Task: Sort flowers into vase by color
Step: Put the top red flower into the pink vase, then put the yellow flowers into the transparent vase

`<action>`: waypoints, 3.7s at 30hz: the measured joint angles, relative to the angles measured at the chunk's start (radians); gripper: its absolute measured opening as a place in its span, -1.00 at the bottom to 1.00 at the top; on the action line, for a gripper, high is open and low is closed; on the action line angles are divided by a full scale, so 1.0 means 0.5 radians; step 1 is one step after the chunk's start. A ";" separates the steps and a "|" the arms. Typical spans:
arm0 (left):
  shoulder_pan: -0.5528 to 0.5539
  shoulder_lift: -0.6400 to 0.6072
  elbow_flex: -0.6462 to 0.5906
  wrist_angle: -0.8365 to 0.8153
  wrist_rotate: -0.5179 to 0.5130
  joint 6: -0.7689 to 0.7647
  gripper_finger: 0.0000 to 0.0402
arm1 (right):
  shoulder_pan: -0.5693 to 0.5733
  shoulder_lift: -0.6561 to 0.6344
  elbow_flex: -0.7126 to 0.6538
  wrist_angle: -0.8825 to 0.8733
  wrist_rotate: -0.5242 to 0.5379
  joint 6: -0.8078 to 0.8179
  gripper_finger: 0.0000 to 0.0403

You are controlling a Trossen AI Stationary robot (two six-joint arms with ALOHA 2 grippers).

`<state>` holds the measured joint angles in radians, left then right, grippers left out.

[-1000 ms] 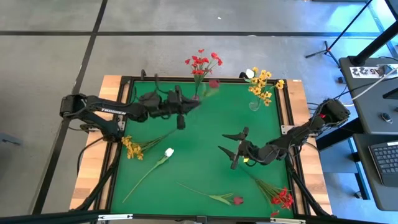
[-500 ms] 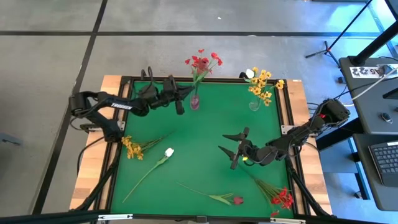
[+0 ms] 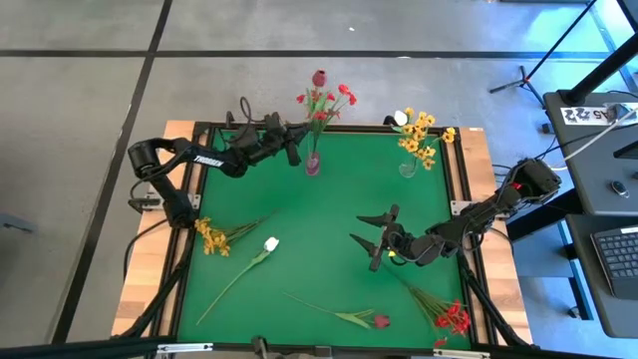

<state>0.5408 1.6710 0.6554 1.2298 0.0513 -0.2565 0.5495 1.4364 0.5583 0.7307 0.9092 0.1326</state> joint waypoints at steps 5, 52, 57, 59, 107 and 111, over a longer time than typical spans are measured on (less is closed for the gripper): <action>0.005 0.067 0.167 -0.230 0.000 0.006 -1.00 | 0.000 0.001 0.000 0.000 0.008 0.000 0.21; -0.125 0.092 0.256 -0.708 -0.065 0.220 -0.72 | 0.000 0.001 0.000 -0.065 0.051 0.002 0.21; -0.176 -0.009 0.254 -0.898 -0.209 0.307 -0.69 | 0.000 0.001 0.000 -0.065 0.057 0.002 0.21; -0.191 -0.078 0.254 -1.039 -0.357 0.360 -0.67 | 0.000 0.001 0.000 -0.065 0.084 0.002 0.21; -1.662 -1.050 0.054 -4.344 -0.588 -1.161 -0.49 | 0.000 0.001 0.000 -0.156 0.043 0.070 0.21; -1.662 -1.017 -0.002 -4.344 -0.519 -1.207 -0.49 | -0.001 0.001 0.000 -0.157 0.043 0.069 0.21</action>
<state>-0.2901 1.1624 0.6547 -0.9421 -0.2083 -0.8602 0.5491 1.4368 0.5583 0.6521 0.9308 0.1669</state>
